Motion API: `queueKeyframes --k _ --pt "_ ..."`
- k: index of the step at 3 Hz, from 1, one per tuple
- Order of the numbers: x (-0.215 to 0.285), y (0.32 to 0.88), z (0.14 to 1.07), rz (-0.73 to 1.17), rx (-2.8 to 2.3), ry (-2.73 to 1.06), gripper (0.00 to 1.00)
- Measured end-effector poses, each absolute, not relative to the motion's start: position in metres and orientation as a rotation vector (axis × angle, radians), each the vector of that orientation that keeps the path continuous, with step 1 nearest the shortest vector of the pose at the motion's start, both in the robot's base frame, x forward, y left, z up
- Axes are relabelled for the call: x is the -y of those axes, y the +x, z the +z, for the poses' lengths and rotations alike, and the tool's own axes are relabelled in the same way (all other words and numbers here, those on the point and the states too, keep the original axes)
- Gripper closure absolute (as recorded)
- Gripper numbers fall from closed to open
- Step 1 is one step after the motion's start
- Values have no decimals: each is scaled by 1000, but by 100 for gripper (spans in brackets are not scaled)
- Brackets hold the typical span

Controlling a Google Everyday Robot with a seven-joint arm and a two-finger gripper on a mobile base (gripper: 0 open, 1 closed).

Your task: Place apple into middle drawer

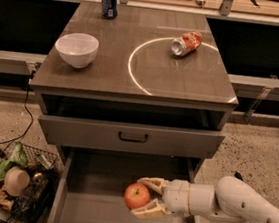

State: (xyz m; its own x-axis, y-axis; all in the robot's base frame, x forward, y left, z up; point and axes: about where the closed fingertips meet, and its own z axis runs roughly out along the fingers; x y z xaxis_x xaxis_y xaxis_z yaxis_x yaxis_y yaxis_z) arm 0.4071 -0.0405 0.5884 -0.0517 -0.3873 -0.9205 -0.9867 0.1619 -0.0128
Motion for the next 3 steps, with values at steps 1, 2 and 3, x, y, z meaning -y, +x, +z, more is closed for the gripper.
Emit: queueKeyframes --k 1,2,3 --pt "5 421 557 928 -1589 -1367 100" --pt "-33 437 521 998 -1571 -1368 100" --pt "-60 449 492 1057 -1535 -1361 100"
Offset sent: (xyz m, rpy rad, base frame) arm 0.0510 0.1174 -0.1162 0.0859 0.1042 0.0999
